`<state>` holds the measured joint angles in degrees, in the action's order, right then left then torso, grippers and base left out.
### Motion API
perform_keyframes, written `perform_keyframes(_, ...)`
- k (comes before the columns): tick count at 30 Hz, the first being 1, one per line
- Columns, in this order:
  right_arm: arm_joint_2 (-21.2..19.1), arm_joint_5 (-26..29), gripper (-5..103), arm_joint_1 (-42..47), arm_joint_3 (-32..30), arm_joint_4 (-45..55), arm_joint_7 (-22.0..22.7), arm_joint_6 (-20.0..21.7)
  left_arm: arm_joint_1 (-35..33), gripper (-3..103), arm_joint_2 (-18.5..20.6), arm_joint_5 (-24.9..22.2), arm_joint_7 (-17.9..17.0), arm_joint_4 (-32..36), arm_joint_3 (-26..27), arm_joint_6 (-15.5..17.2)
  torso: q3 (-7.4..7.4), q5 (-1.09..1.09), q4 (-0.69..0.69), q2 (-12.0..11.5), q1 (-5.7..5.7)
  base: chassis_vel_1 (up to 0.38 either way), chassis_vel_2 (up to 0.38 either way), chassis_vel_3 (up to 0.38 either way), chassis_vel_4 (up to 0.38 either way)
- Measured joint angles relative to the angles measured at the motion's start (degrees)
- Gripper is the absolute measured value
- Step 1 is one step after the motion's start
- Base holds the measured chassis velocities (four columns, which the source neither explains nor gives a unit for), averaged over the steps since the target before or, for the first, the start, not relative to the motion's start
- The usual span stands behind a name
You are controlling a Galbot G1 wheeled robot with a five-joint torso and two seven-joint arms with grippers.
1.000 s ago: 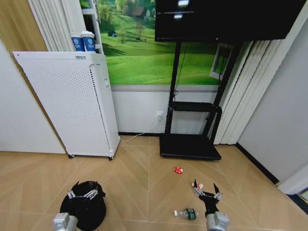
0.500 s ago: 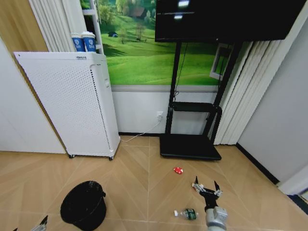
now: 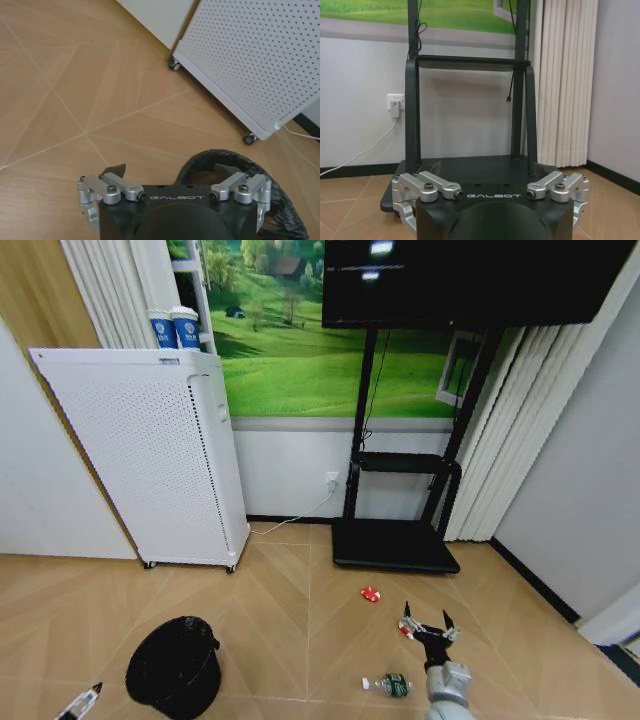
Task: Pick up the trash bin and place the garbage on the floor into it.
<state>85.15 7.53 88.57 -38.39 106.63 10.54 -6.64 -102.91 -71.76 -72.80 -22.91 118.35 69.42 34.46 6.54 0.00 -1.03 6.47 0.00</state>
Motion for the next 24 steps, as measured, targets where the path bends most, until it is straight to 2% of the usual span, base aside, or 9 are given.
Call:
perform_keyframes(2, -0.5, 0.3, 100, 0.3, -0.3, 0.4, 0.0, 0.0, 3.0, 99, 1.1, -0.1, -1.6, -1.2, -3.0, 0.5, 0.02, 0.01, 0.0, 0.0, 0.0, 0.0, 0.0, 0.0, 0.0)
perform_keyframes(7, -1.7, 1.2, 100, 0.7, -1.1, 1.1, 0.0, 0.0, 6.6, 99, 1.6, 0.5, -2.8, -5.0, -6.9, 1.2, 0.04, 0.0, 0.01, 0.1, 0.0, 0.0, 0.0, 0.0, 0.0)
perform_keyframes(13, -2.5, 1.8, 100, 0.5, -1.6, 1.3, 0.3, 0.1, 8.1, 99, 1.6, 2.7, -2.3, -9.8, -9.0, 1.5, 0.06, 0.0, 0.04, 0.1, 0.0, 0.0, 0.0, 0.0, 0.0)
perform_keyframes(18, -2.4, 2.1, 100, 0.2, -0.8, 1.9, 0.6, 1.1, 11.1, 99, 1.4, 7.1, -1.1, -15.1, -11.8, 0.9, 0.08, 0.0, 0.01, 0.1, 0.0, 0.0, 0.0, 0.0, 0.0)
perform_keyframes(20, -2.4, 2.3, 100, 0.0, -0.7, 2.0, 0.6, 1.2, 11.6, 96, 1.4, 7.9, -0.9, -15.6, -12.4, 0.6, 0.08, 0.0, 0.01, 0.1, 0.0, 0.0, 0.0, 0.0, 0.0)
perform_keyframes(22, -2.5, 3.0, 100, -0.2, -0.7, 2.3, 0.8, 1.7, 12.4, 86, 1.2, 8.3, -0.7, -15.7, -13.4, 0.2, 0.08, 0.0, 0.01, 0.1, 0.0, 0.0, 0.0, 0.0, 0.0)
perform_keyframes(24, -2.7, 3.2, 100, -0.2, -0.7, 2.5, 0.8, 1.8, 12.5, 86, 1.1, 8.4, -0.7, -15.7, -13.6, 0.1, 0.08, 0.01, 0.02, 0.1, 0.0, 0.0, 0.0, 0.0, 0.0)
